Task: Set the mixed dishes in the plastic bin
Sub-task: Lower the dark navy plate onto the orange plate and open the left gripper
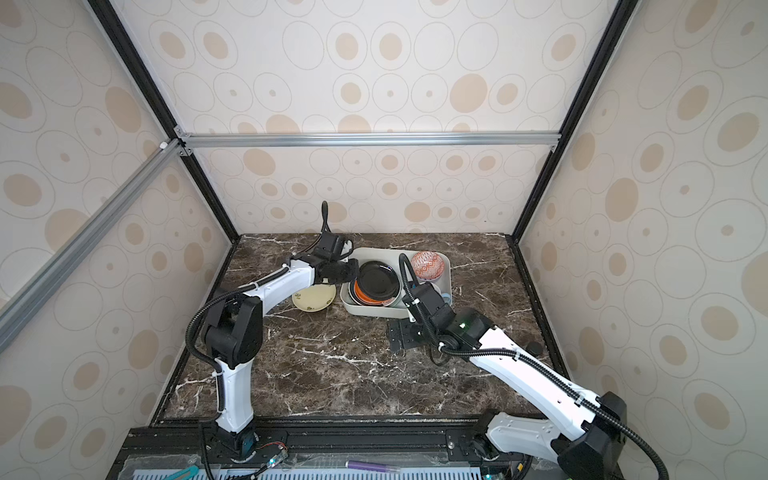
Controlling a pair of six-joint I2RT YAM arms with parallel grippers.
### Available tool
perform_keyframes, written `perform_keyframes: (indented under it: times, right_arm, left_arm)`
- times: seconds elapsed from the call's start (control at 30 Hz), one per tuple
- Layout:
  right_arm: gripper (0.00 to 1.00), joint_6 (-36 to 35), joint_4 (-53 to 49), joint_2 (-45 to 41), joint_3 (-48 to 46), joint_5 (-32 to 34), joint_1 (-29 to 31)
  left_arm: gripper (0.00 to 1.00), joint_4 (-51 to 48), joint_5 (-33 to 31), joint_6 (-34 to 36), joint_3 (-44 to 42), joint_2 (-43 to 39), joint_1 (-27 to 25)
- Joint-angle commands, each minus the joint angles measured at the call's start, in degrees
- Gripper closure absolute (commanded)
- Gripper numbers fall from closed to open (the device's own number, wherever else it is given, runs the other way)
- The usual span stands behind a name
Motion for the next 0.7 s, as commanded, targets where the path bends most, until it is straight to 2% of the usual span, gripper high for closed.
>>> perform_keyframes:
  times: [0.0,0.1,0.43,0.53,0.67]
  right_arm:
    - [0.0,0.47,-0.49,0.24,-0.46,0.4,-0.02]
    - [0.0,0.46,-0.49,0.29,-0.39,0.31,-0.04]
    - [0.0,0.53,0.0,0.88,0.2,-1.0,-0.08]
    - [0.0,0.21,0.15,1.25,0.62,-1.9,-0.03]
    - [0.0,-0.64,1.28,2.61,1.27,-4.55,0.01]
  left_arm:
    - [0.77,1.03,0.57,-0.16,0.28,0.61,-0.02]
    - [0.7,0.32,0.02,0.32,0.02,-0.16,-0.1]
    - [0.66,-1.62,-4.96,2.65,-4.83,-9.18,0.28]
    - [0.66,-1.47,-7.47,3.25,-10.14,-14.66,2.64]
    - [0.66,0.38,-6.89,2.89,-20.72,-22.6,9.28]
